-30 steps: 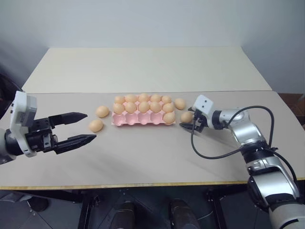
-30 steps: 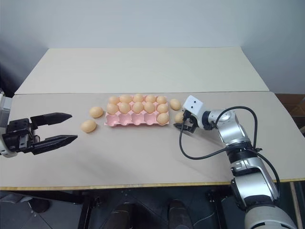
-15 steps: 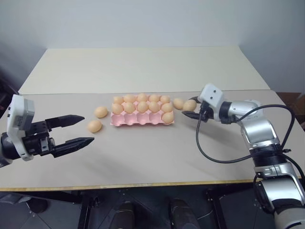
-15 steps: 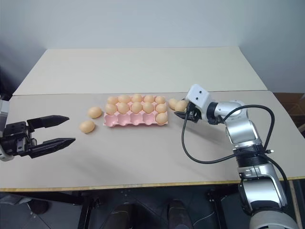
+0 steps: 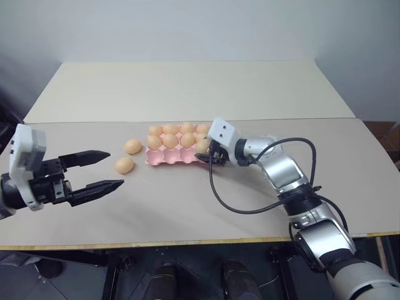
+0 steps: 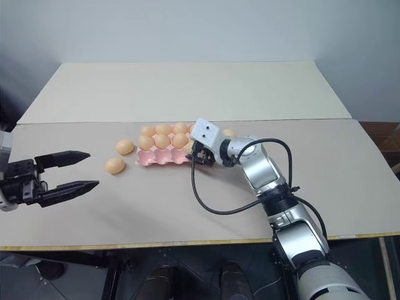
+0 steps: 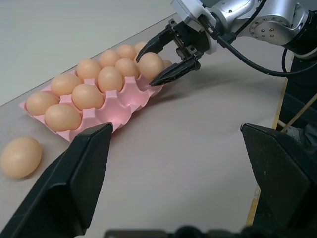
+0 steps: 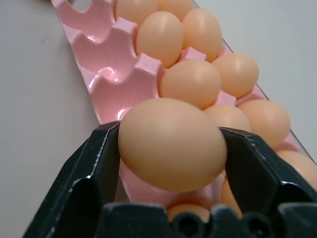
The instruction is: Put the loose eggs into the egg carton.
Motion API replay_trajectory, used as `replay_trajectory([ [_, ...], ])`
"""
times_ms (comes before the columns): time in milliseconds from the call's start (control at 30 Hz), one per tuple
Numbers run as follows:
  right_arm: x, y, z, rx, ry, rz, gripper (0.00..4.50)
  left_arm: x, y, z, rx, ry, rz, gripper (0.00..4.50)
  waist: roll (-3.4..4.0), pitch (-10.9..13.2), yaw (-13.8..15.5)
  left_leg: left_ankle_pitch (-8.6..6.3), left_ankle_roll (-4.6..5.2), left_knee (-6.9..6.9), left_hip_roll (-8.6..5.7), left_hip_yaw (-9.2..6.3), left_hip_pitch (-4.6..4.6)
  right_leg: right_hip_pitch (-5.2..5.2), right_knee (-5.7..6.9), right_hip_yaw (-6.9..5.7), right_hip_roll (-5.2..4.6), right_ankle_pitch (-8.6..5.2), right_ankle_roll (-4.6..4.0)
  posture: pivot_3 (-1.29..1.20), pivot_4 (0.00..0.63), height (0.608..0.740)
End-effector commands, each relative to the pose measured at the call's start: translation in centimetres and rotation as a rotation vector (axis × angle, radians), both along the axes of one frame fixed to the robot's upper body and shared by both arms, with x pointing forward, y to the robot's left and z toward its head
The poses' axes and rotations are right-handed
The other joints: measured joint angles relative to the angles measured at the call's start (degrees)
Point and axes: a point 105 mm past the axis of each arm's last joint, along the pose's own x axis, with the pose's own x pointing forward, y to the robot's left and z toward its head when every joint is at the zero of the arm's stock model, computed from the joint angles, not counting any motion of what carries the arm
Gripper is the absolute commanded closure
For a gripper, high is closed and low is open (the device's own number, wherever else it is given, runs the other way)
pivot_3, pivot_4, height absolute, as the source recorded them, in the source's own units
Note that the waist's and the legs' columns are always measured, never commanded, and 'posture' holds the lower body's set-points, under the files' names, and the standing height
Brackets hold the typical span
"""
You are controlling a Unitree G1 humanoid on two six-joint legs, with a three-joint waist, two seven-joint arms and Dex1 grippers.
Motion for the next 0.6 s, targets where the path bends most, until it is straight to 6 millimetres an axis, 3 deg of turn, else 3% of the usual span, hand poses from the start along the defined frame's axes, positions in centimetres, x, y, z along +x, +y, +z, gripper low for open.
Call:
replay_trajectory([
  [33, -0.3, 0.3, 2.7, 0.061, -0.053, 0.009, 0.04, -0.4, -0.1, 1.1, 0.048, -0.054, -0.001, 0.0, 0.0, 0.0, -0.01, 0.0, 0.0, 0.0, 0.01, 0.0, 0.01, 0.0, 0.01, 0.0, 0.01, 0.0, 0.0, 0.0, 0.15, 0.74],
  [167, -1.2, -0.9, 5.0, 0.12, -0.065, 0.002, 0.04, -0.4, 0.0, 1.6, 0.042, -0.071, -0.002, 0.0, 0.01, 0.01, 0.01, 0.0, 0.0, -0.01, 0.0, 0.0, 0.0, -0.01, 0.0, 0.01, 0.0, 0.0, 0.0, 0.0, 0.15, 0.74],
  [300, -2.9, -4.3, 7.6, 0.203, -0.074, -0.016, 0.04, -0.4, 0.6, 1.7, 0.038, -0.067, 0.019, 0.0, 0.01, 0.01, 0.52, 0.0, 0.0, -0.01, 0.0, 0.0, -0.04, -0.03, -0.03, 0.0, -0.01, 0.0, 0.0, 0.0, 0.15, 0.74],
  [467, -5.9, -10.3, 8.1, 0.163, -0.128, -0.05, 0.04, -0.6, 2.6, 1.3, -0.003, -0.035, 0.081, 0.0, 0.01, 0.01, 0.92, -0.01, 0.0, -0.01, -0.02, 0.0, -0.03, 0.06, -0.11, -0.05, -0.05, 0.0, 0.01, 0.0, 0.15, 0.74],
  [600, -8.3, -13.8, 7.7, 0.115, -0.118, -0.031, 0.04, -0.5, 4.2, 0.5, 0.022, -0.02, 0.13, 0.0, 0.04, 0.03, 0.66, -0.01, 0.0, -0.02, -0.01, 0.02, 0.05, 0.12, -0.08, -0.04, -0.02, -0.01, 0.01, 0.0, 0.15, 0.74],
])
